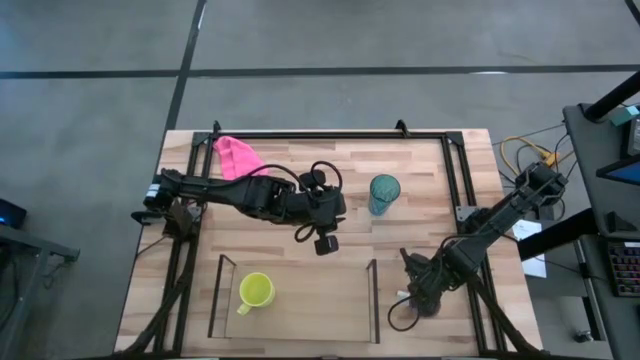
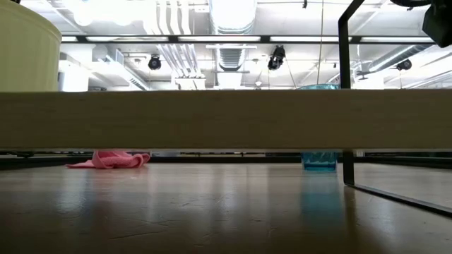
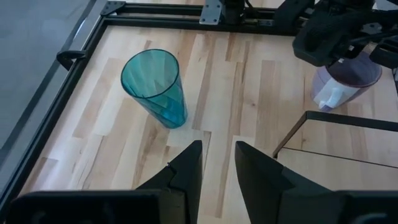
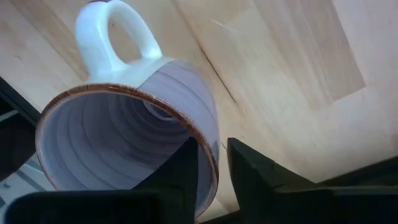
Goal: Stack small to large cups/mugs on shelf
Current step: Put the purple patterned mug on the shelf
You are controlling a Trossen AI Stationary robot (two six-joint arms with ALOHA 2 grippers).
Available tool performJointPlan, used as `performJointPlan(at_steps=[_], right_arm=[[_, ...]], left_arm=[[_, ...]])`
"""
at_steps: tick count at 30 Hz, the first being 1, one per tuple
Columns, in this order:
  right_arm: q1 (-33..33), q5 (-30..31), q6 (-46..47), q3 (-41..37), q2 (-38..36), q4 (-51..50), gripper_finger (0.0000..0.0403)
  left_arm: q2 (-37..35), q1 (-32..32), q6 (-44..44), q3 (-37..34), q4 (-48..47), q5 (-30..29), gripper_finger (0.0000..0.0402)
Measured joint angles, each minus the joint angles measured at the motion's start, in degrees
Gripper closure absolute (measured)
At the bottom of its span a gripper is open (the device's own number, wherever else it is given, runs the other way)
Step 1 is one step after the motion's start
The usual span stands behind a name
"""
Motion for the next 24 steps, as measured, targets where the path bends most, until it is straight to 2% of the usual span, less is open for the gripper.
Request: performJointPlan(at_steps=[7, 13, 18, 24], right_arm=[[-0.01, 1.50, -0.25, -0.11, 0.00, -0.17, 0.0386], [-0.04, 1.62, -0.05, 1.00, -0.36, -1.81, 0.0390], [-0.04, 2.09, -0.73, 6.74, -1.56, -13.09, 0.0390], [-0.24, 11.87, -4.00, 16.18, -3.78, -22.30, 0.0390]], left_arm=[[0.00, 0.03, 0.00, 0.00, 0.07, -0.12, 0.0320], [0.00, 0.08, 0.00, 0.00, 0.07, -0.12, 0.0320], [0.00, 0.29, -0.13, 0.00, 0.09, -0.12, 0.0320], [0.00, 0.31, -0.26, 0.00, 0.09, -0.10, 0.0320]])
